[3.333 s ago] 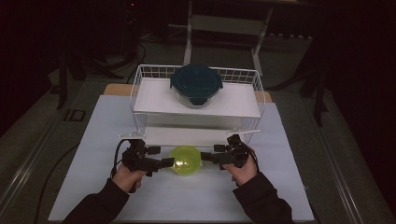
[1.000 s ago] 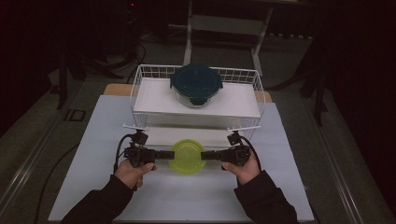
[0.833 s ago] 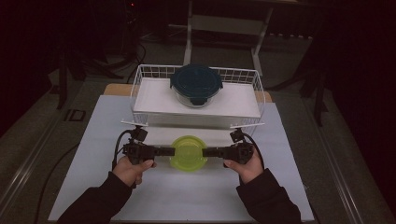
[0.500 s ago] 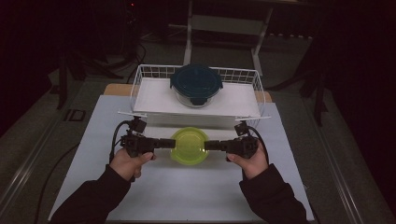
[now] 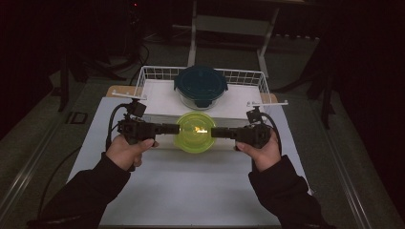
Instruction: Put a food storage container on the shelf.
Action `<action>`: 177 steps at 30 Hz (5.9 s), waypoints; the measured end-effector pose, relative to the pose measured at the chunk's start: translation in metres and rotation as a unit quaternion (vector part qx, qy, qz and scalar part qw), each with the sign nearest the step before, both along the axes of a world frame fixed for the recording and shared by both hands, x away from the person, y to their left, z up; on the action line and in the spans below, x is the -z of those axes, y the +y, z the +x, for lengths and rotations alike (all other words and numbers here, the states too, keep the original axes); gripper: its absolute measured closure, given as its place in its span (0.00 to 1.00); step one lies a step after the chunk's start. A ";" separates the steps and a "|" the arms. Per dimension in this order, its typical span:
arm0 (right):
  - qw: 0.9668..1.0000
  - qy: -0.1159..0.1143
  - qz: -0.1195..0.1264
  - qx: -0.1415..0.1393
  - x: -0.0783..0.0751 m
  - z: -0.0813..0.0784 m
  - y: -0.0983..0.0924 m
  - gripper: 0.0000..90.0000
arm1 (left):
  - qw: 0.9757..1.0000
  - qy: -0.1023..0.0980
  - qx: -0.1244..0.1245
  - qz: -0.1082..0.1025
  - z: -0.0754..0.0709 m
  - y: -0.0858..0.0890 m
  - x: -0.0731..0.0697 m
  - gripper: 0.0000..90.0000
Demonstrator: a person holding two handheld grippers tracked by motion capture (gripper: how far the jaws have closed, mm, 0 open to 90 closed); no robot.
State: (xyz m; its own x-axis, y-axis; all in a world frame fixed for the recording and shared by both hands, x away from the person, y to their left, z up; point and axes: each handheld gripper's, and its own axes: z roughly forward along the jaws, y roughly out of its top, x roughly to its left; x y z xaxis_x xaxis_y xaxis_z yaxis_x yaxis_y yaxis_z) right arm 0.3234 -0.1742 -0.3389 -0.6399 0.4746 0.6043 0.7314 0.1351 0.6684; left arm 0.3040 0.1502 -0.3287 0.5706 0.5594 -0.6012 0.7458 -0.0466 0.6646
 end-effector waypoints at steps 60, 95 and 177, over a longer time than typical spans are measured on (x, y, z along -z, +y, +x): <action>0.995 -0.007 -0.002 0.099 -0.086 0.107 0.002 0.87 | 0.999 -0.021 -0.031 -0.003 0.120 -0.015 -0.074 0.84; 0.994 -0.021 -0.008 0.104 -0.080 0.116 0.004 0.27 | 0.995 -0.076 -0.019 -0.061 0.107 -0.004 -0.060 0.15; 0.996 -0.062 -0.041 0.046 0.111 0.005 -0.063 0.17 | 0.981 -0.164 0.097 0.033 -0.029 -0.030 0.102 0.00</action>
